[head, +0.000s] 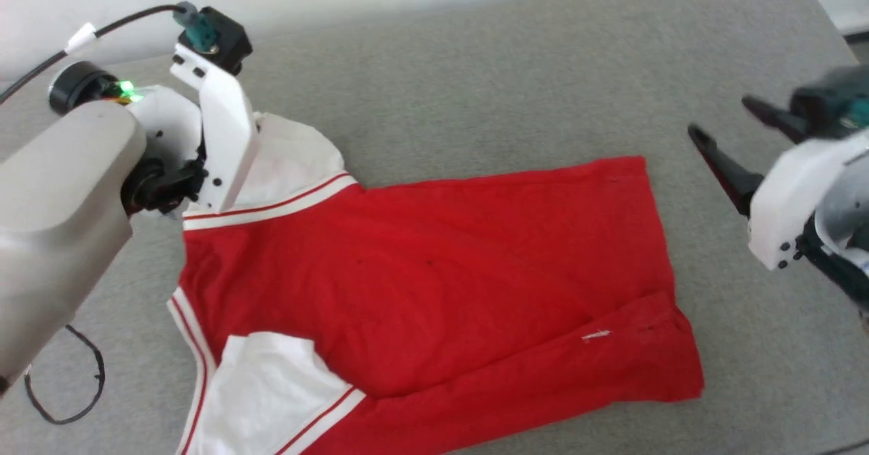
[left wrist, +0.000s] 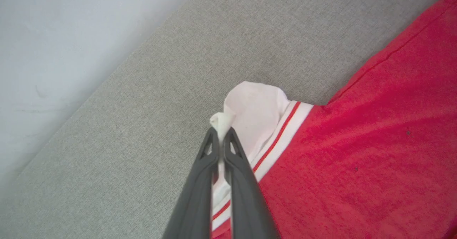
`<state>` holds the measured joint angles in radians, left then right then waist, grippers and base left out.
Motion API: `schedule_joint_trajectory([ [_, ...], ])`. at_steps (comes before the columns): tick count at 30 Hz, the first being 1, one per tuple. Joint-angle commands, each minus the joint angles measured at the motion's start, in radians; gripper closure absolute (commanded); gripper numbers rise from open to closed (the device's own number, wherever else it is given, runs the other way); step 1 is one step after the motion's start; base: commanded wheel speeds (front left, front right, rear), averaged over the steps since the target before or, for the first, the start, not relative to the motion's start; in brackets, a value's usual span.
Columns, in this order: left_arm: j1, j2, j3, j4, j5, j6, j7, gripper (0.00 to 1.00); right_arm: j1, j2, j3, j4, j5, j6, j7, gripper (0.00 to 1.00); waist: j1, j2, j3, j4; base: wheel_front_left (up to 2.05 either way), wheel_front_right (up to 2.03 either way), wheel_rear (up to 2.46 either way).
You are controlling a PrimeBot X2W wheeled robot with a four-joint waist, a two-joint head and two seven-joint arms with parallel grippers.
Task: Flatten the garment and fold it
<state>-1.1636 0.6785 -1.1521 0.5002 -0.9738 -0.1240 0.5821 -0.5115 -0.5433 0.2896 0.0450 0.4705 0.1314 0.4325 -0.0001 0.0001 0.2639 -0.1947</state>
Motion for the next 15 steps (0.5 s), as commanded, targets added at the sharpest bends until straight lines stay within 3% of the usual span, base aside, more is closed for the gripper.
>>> schedule_joint_trajectory([
  [1, 0.017, 0.001, -0.004, -0.009, 0.007, -0.007, -0.008, 1.00, -0.021, -0.010, 0.024, 0.013, 0.018, -0.001, 0.033, 0.00, 0.0001, -0.0001, -0.024, 0.036, 0.00, 0.00, 0.00],
  [4, 0.021, -0.004, -0.008, -0.048, 0.013, -0.004, -0.019, 1.00, -0.114, -0.063, 0.134, 0.074, 0.094, -0.001, 0.201, 0.00, 0.0001, -0.0001, -0.017, 0.057, 0.00, 0.00, 0.00],
  [8, 0.012, -0.010, -0.010, -0.081, 0.024, 0.004, -0.024, 1.00, -0.235, -0.082, 0.260, 0.168, 0.181, -0.001, 0.364, 0.00, 0.0001, -0.0001, 0.001, 0.081, 0.00, 0.00, 0.00],
  [15, -0.027, -0.035, -0.008, -0.105, 0.041, 0.008, -0.031, 1.00, -0.379, -0.054, 0.363, 0.380, 0.246, -0.001, 0.493, 0.00, 0.0001, -0.0001, 0.056, 0.129, 0.00, 0.00, 0.00],
])
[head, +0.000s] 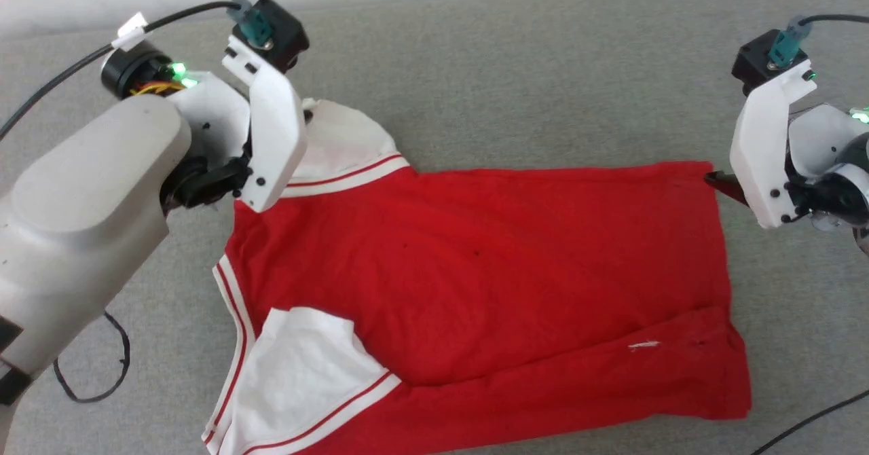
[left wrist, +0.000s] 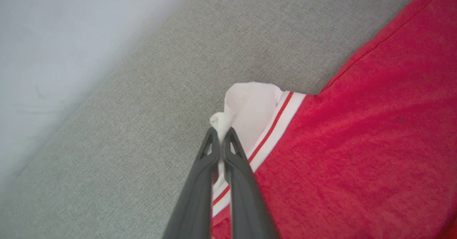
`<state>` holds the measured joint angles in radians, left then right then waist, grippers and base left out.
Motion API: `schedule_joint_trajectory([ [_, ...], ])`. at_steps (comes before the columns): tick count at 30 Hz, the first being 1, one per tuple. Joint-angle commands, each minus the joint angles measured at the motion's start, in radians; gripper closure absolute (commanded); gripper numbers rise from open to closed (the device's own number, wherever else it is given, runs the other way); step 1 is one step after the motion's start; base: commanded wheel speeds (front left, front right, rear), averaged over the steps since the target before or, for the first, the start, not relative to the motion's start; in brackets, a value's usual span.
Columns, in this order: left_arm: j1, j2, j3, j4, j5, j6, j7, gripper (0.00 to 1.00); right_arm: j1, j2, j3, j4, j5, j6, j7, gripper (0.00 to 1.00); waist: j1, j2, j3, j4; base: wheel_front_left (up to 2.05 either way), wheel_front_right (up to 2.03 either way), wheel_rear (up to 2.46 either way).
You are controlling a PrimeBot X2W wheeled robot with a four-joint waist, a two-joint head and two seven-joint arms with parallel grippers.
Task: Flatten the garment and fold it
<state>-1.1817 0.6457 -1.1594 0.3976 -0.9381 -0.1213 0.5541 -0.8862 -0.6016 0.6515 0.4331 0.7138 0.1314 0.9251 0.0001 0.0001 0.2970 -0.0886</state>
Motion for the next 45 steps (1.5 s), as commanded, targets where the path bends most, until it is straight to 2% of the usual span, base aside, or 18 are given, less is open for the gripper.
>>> schedule_joint_trajectory([
  [1, -0.014, -0.007, 0.000, -0.003, 0.007, 0.005, -0.006, 1.00, -0.016, 0.012, 0.003, 0.023, 0.004, -0.001, -0.001, 0.00, -0.0001, -0.0001, 0.030, 0.029, 0.00, 0.00, 0.00],
  [9, -0.056, -0.033, 0.002, -0.003, 0.024, 0.002, -0.030, 1.00, -0.022, 0.045, 0.054, 0.199, 0.017, -0.001, -0.094, 0.00, -0.0001, -0.0001, 0.092, 0.073, 0.00, 0.00, 0.00],
  [16, -0.064, -0.040, -0.005, 0.019, 0.023, -0.002, -0.049, 1.00, 0.003, 0.058, 0.130, 0.251, 0.082, -0.001, -0.142, 0.00, -0.0001, -0.0001, 0.104, 0.072, 0.00, 0.00, 0.00],
  [17, -0.064, -0.040, -0.007, 0.024, 0.021, -0.003, -0.051, 1.00, 0.001, 0.054, 0.140, 0.252, 0.091, -0.001, -0.148, 0.71, -0.0001, -0.0001, 0.101, 0.070, 0.00, 0.00, 0.00],
  [18, -0.062, -0.039, -0.008, 0.029, 0.019, -0.003, -0.054, 1.00, -0.001, 0.051, 0.148, 0.251, 0.102, -0.001, -0.157, 1.00, -0.0001, -0.0001, 0.097, 0.067, 0.00, 0.00, 0.00],
  [24, -0.027, -0.029, -0.009, 0.062, 0.000, -0.005, -0.095, 1.00, -0.017, 0.029, 0.182, 0.225, 0.164, -0.001, -0.235, 1.00, -0.0001, -0.0001, 0.040, 0.047, 0.00, 0.00, 0.00],
  [33, 0.082, 0.023, -0.007, 0.029, -0.024, -0.001, -0.195, 1.00, 0.043, -0.040, 0.220, 0.114, 0.236, -0.001, -0.449, 1.00, -0.0001, -0.0001, -0.113, 0.036, 0.00, 0.00, 0.00],
  [38, 0.166, 0.084, -0.015, -0.072, -0.031, 0.031, -0.230, 1.00, 0.112, -0.091, 0.240, 0.048, 0.258, -0.001, -0.532, 1.00, -0.0001, -0.0001, -0.197, 0.043, 0.00, 0.00, 0.00],
  [45, 0.305, 0.188, -0.041, -0.253, -0.050, 0.102, -0.241, 1.00, 0.227, -0.156, 0.252, -0.035, 0.268, -0.001, -0.593, 1.00, -0.0001, -0.0001, -0.264, 0.051, 0.00, 0.00, 0.00],
])
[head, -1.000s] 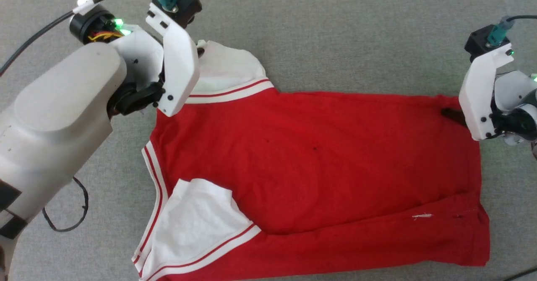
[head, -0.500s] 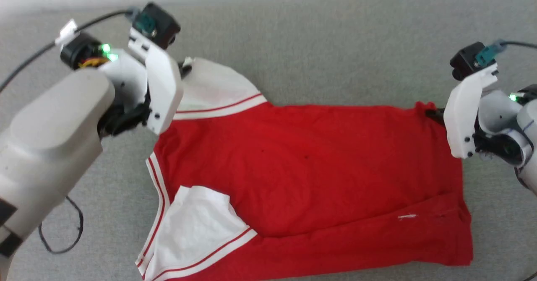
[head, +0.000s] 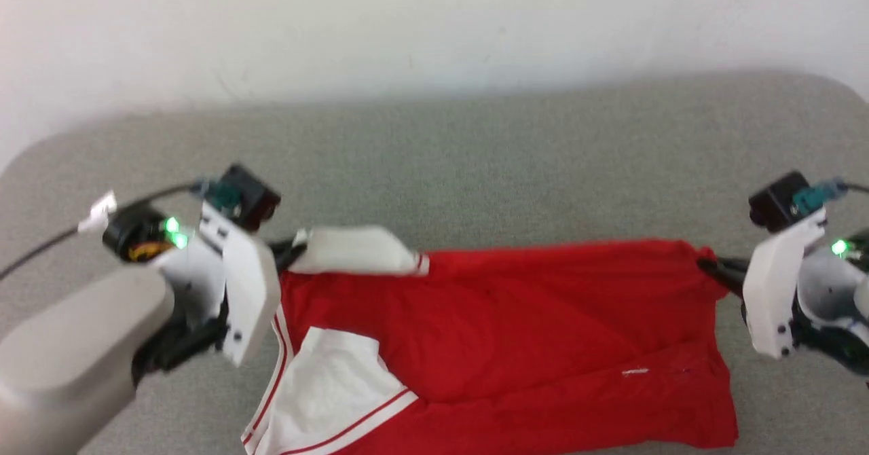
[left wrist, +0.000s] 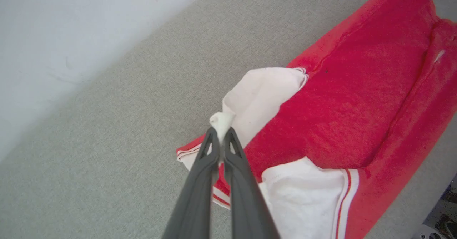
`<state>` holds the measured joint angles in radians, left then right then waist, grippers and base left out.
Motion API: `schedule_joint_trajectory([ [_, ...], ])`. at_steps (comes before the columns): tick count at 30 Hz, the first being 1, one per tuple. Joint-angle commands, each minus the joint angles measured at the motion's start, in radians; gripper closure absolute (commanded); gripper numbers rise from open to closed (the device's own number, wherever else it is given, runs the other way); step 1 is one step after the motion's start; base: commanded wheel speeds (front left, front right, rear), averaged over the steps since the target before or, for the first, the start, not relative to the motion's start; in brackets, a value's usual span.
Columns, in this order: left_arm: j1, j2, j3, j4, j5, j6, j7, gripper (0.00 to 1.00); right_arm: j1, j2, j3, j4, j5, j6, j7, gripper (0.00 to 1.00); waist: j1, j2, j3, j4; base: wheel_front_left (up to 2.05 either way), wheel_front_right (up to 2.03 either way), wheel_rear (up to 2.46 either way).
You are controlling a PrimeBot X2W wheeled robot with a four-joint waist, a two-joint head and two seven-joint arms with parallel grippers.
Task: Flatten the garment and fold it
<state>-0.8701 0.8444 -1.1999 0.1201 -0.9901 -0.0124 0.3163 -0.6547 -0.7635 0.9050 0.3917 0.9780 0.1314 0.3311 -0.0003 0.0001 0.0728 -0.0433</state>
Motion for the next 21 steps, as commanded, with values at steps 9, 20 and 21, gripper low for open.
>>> schedule_joint_trajectory([
  [9, 0.222, 0.113, -0.029, -0.174, -0.058, 0.119, -0.052, 1.00, 0.182, -0.041, -0.013, -0.055, 0.017, -0.001, -0.032, 1.00, 0.0003, -0.0001, -0.084, 0.009, 0.00, 0.00, 0.00],
  [20, 0.361, 0.029, -0.067, -0.118, -0.021, 0.155, -0.025, 1.00, 0.288, 0.010, -0.054, 0.006, 0.004, -0.001, 0.006, 1.00, 0.0003, -0.0001, -0.034, 0.018, 0.00, 0.00, 0.00],
  [21, 0.368, 0.014, -0.068, -0.099, -0.023, 0.152, -0.021, 1.00, 0.290, 0.018, -0.054, 0.017, -0.004, -0.001, 0.010, 1.00, 0.0003, -0.0001, -0.029, 0.019, 0.00, 0.00, 0.00],
])
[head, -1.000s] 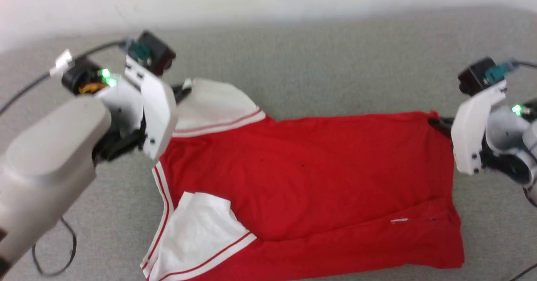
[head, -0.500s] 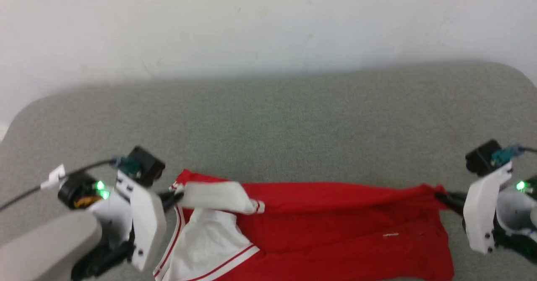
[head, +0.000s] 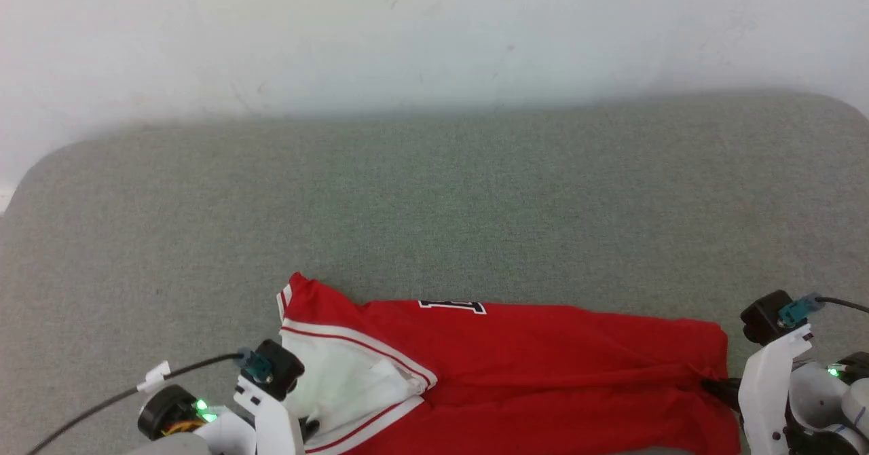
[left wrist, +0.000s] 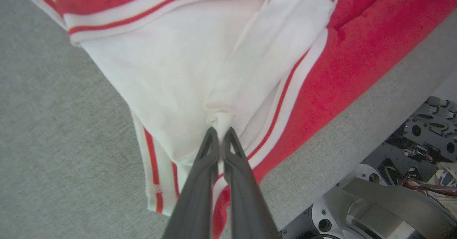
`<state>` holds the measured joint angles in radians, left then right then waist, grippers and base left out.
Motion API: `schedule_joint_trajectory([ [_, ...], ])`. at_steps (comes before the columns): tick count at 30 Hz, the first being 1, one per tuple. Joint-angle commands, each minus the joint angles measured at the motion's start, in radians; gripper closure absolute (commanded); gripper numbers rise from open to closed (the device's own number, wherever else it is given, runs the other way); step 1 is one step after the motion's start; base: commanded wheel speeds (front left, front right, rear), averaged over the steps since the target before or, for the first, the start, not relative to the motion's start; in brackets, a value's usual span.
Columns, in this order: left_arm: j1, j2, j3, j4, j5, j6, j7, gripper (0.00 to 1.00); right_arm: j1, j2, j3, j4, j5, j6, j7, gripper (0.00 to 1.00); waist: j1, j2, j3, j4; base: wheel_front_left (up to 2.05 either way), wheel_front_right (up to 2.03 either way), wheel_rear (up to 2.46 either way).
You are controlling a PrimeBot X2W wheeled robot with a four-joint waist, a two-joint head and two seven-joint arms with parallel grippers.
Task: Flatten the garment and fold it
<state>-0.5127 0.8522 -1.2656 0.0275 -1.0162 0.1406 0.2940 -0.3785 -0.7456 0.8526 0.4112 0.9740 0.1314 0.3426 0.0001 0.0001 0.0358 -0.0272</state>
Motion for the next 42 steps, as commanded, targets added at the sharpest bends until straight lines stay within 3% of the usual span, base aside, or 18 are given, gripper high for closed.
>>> schedule_joint_trajectory([
  [1, 0.019, -0.006, -0.003, 0.012, -0.001, -0.005, 0.003, 1.00, 0.016, 0.009, 0.000, 0.007, -0.008, -0.001, 0.003, 1.00, -0.0001, -0.0001, 0.012, 0.002, 0.00, 0.00, 0.00],
  [6, 0.043, -0.044, -0.005, 0.097, -0.012, -0.024, -0.009, 1.00, 0.019, 0.040, -0.008, 0.037, -0.026, -0.001, 0.005, 1.00, -0.0001, -0.0001, 0.016, 0.001, 0.00, 0.00, 0.00],
  [7, 0.047, -0.048, -0.001, 0.106, -0.014, -0.023, -0.022, 1.00, 0.019, 0.041, -0.011, 0.037, -0.029, -0.001, 0.002, 0.78, -0.0001, -0.0001, 0.012, 0.001, 0.00, 0.00, 0.00],
  [8, 0.052, -0.050, 0.009, 0.111, -0.020, -0.018, -0.041, 0.95, 0.019, 0.039, -0.014, 0.032, -0.031, -0.001, -0.001, 0.05, -0.0001, -0.0001, 0.004, 0.000, 0.00, 0.00, 0.00],
  [9, 0.058, -0.051, 0.019, 0.113, -0.024, -0.011, -0.062, 0.20, 0.019, 0.037, -0.020, 0.025, -0.032, -0.001, -0.006, 0.00, -0.0001, -0.0001, -0.004, -0.001, 0.00, 0.00, 0.00],
  [10, 0.062, -0.048, 0.025, 0.111, -0.018, -0.004, -0.085, 0.00, 0.018, 0.031, -0.028, 0.017, -0.033, -0.001, -0.011, 0.00, -0.0001, -0.0001, -0.013, -0.002, 0.00, 0.00, 0.00],
  [14, 0.082, -0.032, 0.072, 0.068, 0.002, 0.050, -0.205, 0.00, 0.012, -0.011, -0.070, -0.056, -0.044, -0.001, -0.023, 0.00, -0.0001, -0.0001, -0.049, -0.002, 0.00, 0.00, 0.00],
  [22, 0.135, -0.026, 0.218, -0.001, 0.092, 0.299, -0.517, 0.00, 0.031, -0.094, -0.225, -0.185, -0.055, -0.001, 0.030, 0.00, -0.0001, -0.0001, -0.078, 0.008, 0.00, 0.00, 0.00],
  [26, 0.182, -0.055, 0.309, -0.019, 0.165, 0.428, -0.553, 0.00, 0.072, -0.098, -0.295, -0.173, -0.028, -0.001, 0.101, 0.00, -0.0001, -0.0001, -0.069, 0.019, 0.00, 0.00, 0.00],
  [30, 0.260, -0.110, 0.466, -0.075, 0.303, 0.522, -0.555, 0.00, 0.111, -0.082, -0.340, -0.143, -0.003, -0.001, 0.179, 0.00, -0.0001, -0.0001, -0.050, 0.033, 0.00, 0.00, 0.00],
  [35, 0.397, -0.193, 0.657, -0.127, 0.451, 0.560, -0.556, 0.00, 0.136, -0.027, -0.363, -0.099, 0.007, -0.001, 0.249, 0.00, -0.0001, -0.0001, -0.026, 0.050, 0.00, 0.00, 0.00],
  [42, 0.539, -0.324, 0.837, -0.181, 0.657, 0.510, -0.556, 0.00, 0.147, 0.060, -0.360, -0.024, -0.014, -0.001, 0.292, 0.00, -0.0001, -0.0001, -0.004, 0.081, 0.00, 0.00, 0.00],
])
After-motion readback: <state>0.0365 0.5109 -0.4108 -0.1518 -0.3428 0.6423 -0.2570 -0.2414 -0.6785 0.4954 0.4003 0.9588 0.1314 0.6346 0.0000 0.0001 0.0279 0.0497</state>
